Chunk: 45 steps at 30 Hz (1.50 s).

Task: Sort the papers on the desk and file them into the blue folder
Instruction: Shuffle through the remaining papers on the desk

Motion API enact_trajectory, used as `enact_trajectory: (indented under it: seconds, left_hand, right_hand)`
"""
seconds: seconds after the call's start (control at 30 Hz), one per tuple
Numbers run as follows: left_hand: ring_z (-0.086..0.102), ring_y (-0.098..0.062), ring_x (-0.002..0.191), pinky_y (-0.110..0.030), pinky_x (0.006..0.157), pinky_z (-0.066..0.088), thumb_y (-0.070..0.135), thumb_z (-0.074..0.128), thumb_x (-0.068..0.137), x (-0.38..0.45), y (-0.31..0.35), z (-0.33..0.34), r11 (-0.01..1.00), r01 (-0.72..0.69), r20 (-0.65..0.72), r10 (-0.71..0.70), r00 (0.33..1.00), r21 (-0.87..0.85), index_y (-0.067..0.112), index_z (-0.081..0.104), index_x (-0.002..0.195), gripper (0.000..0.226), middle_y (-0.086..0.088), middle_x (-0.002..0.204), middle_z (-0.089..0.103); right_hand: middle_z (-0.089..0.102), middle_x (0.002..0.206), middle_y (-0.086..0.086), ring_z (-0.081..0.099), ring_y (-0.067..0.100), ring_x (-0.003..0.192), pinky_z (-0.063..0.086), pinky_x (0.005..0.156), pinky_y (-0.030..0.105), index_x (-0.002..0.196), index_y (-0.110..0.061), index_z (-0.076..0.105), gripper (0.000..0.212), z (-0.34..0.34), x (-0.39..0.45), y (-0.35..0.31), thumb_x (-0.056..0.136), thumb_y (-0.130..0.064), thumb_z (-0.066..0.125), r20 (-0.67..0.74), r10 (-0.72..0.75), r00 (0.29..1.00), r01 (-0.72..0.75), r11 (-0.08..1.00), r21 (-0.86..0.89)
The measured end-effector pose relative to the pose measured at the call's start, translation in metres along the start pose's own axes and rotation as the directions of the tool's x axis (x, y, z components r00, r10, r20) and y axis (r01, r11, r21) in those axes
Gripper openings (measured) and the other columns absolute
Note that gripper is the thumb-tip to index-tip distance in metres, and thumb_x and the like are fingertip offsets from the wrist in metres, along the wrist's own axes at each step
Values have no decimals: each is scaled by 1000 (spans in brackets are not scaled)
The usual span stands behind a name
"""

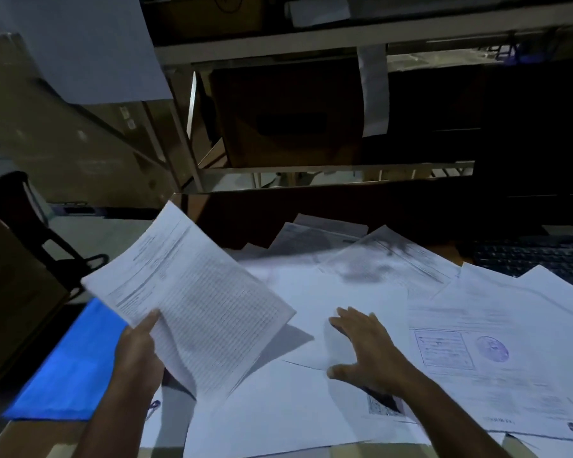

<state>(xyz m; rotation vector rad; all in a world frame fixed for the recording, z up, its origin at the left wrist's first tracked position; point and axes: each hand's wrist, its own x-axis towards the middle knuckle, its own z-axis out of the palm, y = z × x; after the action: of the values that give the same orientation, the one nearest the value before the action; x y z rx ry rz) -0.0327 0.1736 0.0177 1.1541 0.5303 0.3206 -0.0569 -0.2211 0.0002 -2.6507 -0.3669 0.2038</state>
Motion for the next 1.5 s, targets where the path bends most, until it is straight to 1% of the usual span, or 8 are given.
enact_trajectory:
  seconds: [0.3,0.47,0.63,0.7,0.8,0.9,1.1,1.5]
  left_hand:
    - [62,-36,125,-60,108,46,29,62,103,7,-2,-14,996,75,18,-76,997,56,17,60,145,43,-6,138,68]
    - [63,-41,123,-62,107,47,24,61,104,12,-3,-13,986,132,90,-141,986,99,14,60,143,41,-12,135,69]
    - [67,-39,113,-53,101,52,14,60,103,5,-10,1,976,150,150,-174,973,156,10,67,130,28,-19,128,72]
    - [71,-25,108,-42,95,53,11,59,104,-10,-19,15,984,88,151,-111,982,153,7,67,128,26,-10,127,74]
    - [65,10,109,-14,91,51,15,72,95,-40,-30,41,981,-125,161,101,982,147,13,63,133,39,22,115,72]
    - [67,5,98,-7,73,49,18,68,99,-59,-25,54,957,-171,248,111,962,233,31,69,103,14,22,91,73]
    - [74,-33,105,-42,89,57,14,56,105,-45,-19,54,936,204,325,-295,899,286,12,68,123,22,-9,108,81]
    - [67,-27,127,-52,110,50,33,73,94,-51,-38,69,942,42,510,-218,832,334,27,60,142,50,3,136,71]
  right_hand:
    - [68,121,-14,62,7,108,43,85,19,125,-33,61,27,-20,-9,-22,99,-34,56,-359,74,930,-65,997,36]
    - [73,106,-3,67,12,85,45,65,14,127,-26,58,34,-39,-1,-33,96,-12,61,-575,289,765,-42,914,403]
    - [73,117,11,70,35,106,62,80,44,132,-15,58,39,-70,9,-41,94,-8,64,-128,391,912,116,53,992]
    - [71,122,12,68,38,109,60,84,48,133,-18,59,43,-72,12,-38,90,-15,65,-48,310,949,59,-26,998]
    - [72,121,9,70,38,105,59,85,49,129,-22,62,45,-65,14,-38,85,-25,70,10,257,966,-32,81,996]
    - [76,112,6,73,32,97,60,74,39,125,-17,62,42,-48,16,-39,85,-12,75,36,296,955,-97,193,976]
    - [70,106,-8,71,13,91,56,70,27,125,-23,55,31,-16,17,-33,97,-10,63,35,406,913,-282,567,774]
    - [70,104,-16,65,-4,94,52,78,14,115,-30,63,19,-7,2,-48,98,-22,63,-178,239,955,-93,805,586]
